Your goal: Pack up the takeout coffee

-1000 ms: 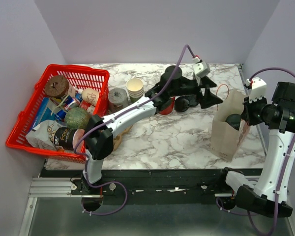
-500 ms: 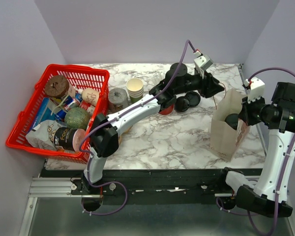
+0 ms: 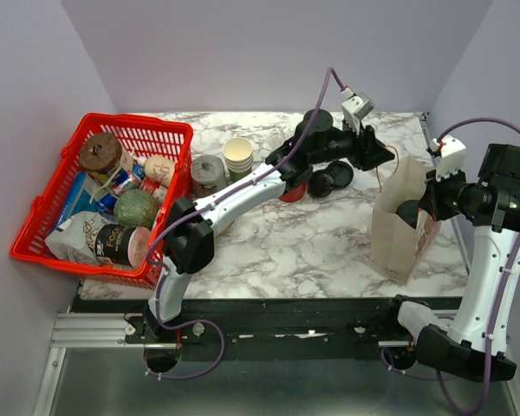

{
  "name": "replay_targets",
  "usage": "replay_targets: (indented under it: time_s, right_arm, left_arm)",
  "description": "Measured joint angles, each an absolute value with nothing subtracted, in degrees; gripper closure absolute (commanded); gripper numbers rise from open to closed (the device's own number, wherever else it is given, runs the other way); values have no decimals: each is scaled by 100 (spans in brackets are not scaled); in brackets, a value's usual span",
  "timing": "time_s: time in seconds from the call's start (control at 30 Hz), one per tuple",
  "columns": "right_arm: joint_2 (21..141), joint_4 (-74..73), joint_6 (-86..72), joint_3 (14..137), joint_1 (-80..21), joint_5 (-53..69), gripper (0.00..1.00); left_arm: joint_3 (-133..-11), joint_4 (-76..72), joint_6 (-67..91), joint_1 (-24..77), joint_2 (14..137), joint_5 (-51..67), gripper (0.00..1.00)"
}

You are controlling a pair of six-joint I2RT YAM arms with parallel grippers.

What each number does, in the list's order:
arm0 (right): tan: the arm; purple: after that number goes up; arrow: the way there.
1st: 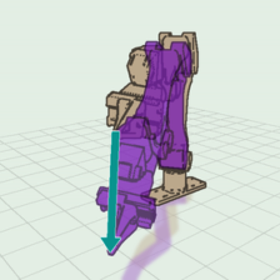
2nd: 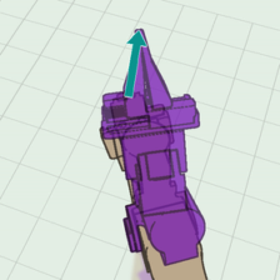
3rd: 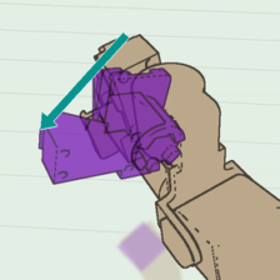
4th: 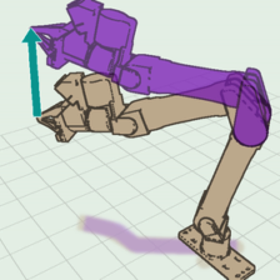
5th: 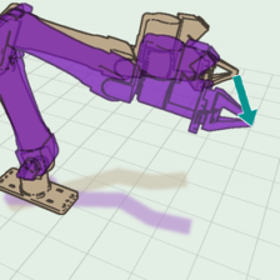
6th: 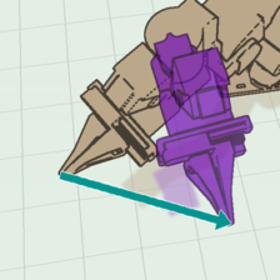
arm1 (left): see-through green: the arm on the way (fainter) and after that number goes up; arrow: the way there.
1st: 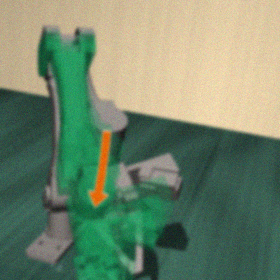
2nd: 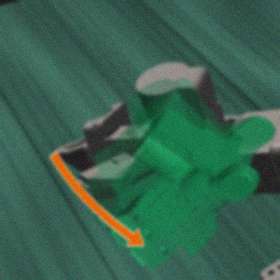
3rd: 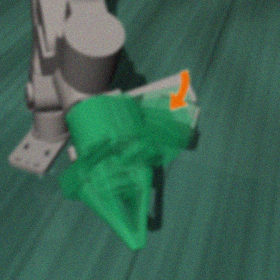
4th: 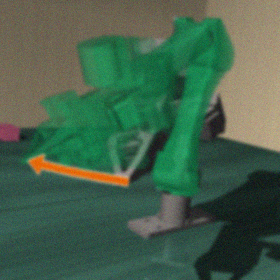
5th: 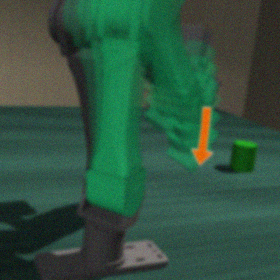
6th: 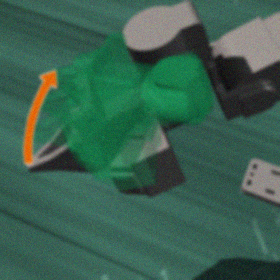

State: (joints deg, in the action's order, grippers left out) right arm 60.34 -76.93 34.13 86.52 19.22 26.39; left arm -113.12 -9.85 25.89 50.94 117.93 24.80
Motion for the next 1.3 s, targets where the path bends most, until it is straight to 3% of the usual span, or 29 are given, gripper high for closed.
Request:
replay_targets:
  time_s: [0.03,0.1,0.13,0.2,0.43,0.47,0.7,0.73,0.77,0.83,0.9,0.93,1.3]
  right_arm:
    - [6034,-7693,3413,8652,1922,2639,100]
    - [6045,-7693,3413,8654,1922,2641,100]
    - [6062,-7695,3413,8667,1922,2641,100]
    - [6128,-7695,3411,8733,1922,2646,99]
    - [6578,-7714,3378,9185,1922,2744,95]
    - [6619,-7714,3378,9229,1922,2762,88]
    - [6783,-7721,3454,9463,1922,2912,62]
    - [6799,-7721,3452,9463,1922,2932,57]
    - [6820,-7721,3463,9463,1922,2941,44]
    - [6869,-7723,3463,9463,1922,2952,29]
    - [6899,-7719,3511,9439,1922,2950,4]
    - [6897,-7714,3579,9395,1922,2961,0]
    - [6689,-7730,3865,8632,1922,2923,0]
  left_arm:
    - [-11325,-1002,2648,5085,11837,2530,68]
    - [-11323,-1063,2799,5068,11926,2731,77]
    - [-11312,-1111,2864,5063,11972,2875,91]
    - [-11257,-1208,2991,5033,12005,3155,100]
    - [-10842,-1603,3295,4845,11878,3771,100]
    - [-10777,-1621,3317,4810,11834,3806,100]
    - [-10591,-1721,3544,4414,11459,3859,100]
    - [-10567,-1774,3583,4370,11393,3857,100]
    - [-10543,-1798,3610,4355,11351,3859,100]
    - [-10447,-1914,3675,4355,11249,3859,100]
    - [-10355,-1979,3712,4381,11183,3859,100]
    - [-10309,-2010,3719,4397,11174,3859,100]
    - [-10189,-1957,3691,4431,11174,3857,100]
